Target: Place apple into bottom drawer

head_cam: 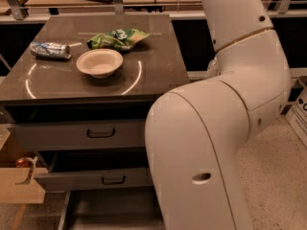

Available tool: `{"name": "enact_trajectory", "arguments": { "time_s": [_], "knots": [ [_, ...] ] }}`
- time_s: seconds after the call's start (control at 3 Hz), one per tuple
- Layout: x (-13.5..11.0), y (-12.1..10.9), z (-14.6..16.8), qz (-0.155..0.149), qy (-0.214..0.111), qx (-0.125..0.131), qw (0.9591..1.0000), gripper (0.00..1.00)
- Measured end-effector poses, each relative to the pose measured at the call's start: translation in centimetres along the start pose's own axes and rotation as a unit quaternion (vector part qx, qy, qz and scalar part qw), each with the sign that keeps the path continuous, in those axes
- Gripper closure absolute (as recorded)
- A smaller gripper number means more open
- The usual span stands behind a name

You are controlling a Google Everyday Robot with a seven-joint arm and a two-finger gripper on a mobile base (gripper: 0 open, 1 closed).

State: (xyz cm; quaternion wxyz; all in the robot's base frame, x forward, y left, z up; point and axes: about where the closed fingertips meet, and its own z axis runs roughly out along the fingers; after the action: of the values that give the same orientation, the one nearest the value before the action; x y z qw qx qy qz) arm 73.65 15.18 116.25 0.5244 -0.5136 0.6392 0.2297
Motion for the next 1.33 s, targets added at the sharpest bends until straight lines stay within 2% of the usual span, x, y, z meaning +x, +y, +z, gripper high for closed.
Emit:
{"name": "enact_trajectory", "arguments": {
  "time_s": [0.33, 0.67, 1.0, 1.33],
  "knots": [
    [-1.7, 3.4, -2.6, -0.032, -0.002, -0.031, 0.9990, 1.00],
    [-4.1, 5.9, -7.6, -0.071, -0.022, -0.016, 0.9971, 1.00],
    [-8.8, 9.6, -16.8, -0.092, -0.086, 0.054, 0.9905, 1.00],
    [-7.0, 9.3, -16.8, -0.084, -0.072, 0.062, 0.9920, 1.00]
  ]
}}
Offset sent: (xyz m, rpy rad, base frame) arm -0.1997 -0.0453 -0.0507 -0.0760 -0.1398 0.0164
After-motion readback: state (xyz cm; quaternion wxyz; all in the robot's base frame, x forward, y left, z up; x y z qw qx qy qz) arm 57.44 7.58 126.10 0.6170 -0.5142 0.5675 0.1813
